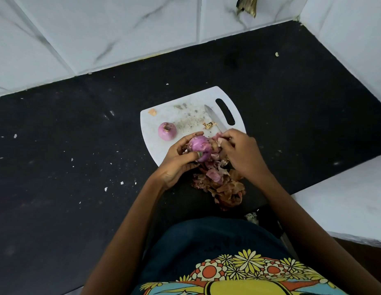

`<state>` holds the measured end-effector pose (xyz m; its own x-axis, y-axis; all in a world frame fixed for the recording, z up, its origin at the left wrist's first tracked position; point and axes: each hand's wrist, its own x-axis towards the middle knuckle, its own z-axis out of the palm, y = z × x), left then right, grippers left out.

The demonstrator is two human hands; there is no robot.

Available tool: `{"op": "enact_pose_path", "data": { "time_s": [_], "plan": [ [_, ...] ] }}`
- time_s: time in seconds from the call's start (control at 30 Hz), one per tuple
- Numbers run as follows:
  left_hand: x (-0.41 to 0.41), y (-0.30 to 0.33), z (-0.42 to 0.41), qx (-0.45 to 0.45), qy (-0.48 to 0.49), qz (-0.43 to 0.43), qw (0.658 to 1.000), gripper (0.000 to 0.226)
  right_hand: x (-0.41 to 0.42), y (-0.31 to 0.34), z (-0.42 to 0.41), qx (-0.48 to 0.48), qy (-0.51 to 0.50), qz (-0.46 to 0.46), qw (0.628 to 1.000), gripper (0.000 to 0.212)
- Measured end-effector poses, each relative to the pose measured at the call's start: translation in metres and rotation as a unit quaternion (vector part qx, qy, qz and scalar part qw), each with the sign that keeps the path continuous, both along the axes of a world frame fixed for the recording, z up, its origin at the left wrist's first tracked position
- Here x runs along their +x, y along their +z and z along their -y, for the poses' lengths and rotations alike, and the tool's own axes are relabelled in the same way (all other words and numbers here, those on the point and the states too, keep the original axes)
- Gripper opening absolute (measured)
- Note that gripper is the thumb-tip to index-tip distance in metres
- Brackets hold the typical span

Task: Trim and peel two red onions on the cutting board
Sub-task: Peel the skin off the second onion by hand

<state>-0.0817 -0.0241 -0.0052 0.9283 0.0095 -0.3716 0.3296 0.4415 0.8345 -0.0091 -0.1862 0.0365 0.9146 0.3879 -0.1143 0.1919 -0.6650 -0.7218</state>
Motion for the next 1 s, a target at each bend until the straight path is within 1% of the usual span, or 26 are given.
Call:
{"op": "enact_pose_path", "data": {
  "time_s": [0.1, 0.13, 0.17, 0.27, 0.3, 0.4, 0.5, 0.63, 0.7, 0.8, 0.9, 0.93, 1.0],
  "plan": [
    [0.001, 0.0, 0.0, 0.032, 0.0, 0.008, 0.999, 0.054, 0.001, 0.01, -0.003, 0.115, -0.021, -0.119, 0.986, 0.014],
    [0.001, 0.0, 0.0, 0.043, 0.002, 0.01, 0.999, 0.055, 0.0, 0.012, -0.003, 0.142, -0.016, -0.158, 0.977, 0.014],
    [0.001, -0.001, -0.001, 0.051, 0.004, 0.012, 0.999, 0.056, -0.001, 0.013, -0.004, 0.152, -0.008, -0.178, 0.972, 0.016],
    [0.001, -0.003, -0.002, 0.073, 0.002, 0.02, 0.997, 0.058, -0.004, 0.013, -0.005, 0.12, 0.012, -0.147, 0.982, 0.034],
    [0.002, -0.002, -0.002, 0.081, -0.001, 0.022, 0.997, 0.059, -0.005, 0.013, -0.006, 0.114, 0.008, -0.132, 0.985, 0.036],
    [0.002, 0.001, -0.002, 0.094, -0.01, 0.022, 0.995, 0.061, -0.006, 0.013, -0.008, 0.12, -0.004, -0.112, 0.986, 0.032],
    [0.0, 0.002, -0.004, 0.095, -0.014, 0.021, 0.995, 0.061, -0.004, 0.014, -0.007, 0.127, 0.001, -0.112, 0.986, 0.027],
    [-0.001, 0.003, -0.004, 0.08, -0.019, 0.022, 0.996, 0.062, -0.002, 0.012, -0.005, 0.121, 0.016, -0.112, 0.986, 0.025],
    [-0.001, 0.003, -0.005, 0.063, -0.018, 0.017, 0.998, 0.061, 0.0, 0.008, -0.002, 0.137, 0.006, -0.111, 0.984, 0.021],
    [-0.001, 0.002, -0.005, 0.047, -0.014, 0.016, 0.999, 0.06, 0.002, 0.006, 0.001, 0.185, -0.022, -0.134, 0.973, 0.016],
    [0.0, 0.003, -0.006, 0.065, -0.007, 0.022, 0.998, 0.064, -0.003, 0.007, -0.002, 0.217, -0.037, -0.186, 0.958, 0.011],
    [0.001, 0.004, -0.006, 0.075, -0.009, 0.026, 0.997, 0.066, -0.005, 0.007, -0.003, 0.214, -0.035, -0.189, 0.958, 0.017],
    [0.001, 0.005, -0.005, 0.102, -0.015, 0.034, 0.994, 0.069, -0.007, 0.005, -0.005, 0.174, -0.021, -0.158, 0.972, 0.031]
  ]
}}
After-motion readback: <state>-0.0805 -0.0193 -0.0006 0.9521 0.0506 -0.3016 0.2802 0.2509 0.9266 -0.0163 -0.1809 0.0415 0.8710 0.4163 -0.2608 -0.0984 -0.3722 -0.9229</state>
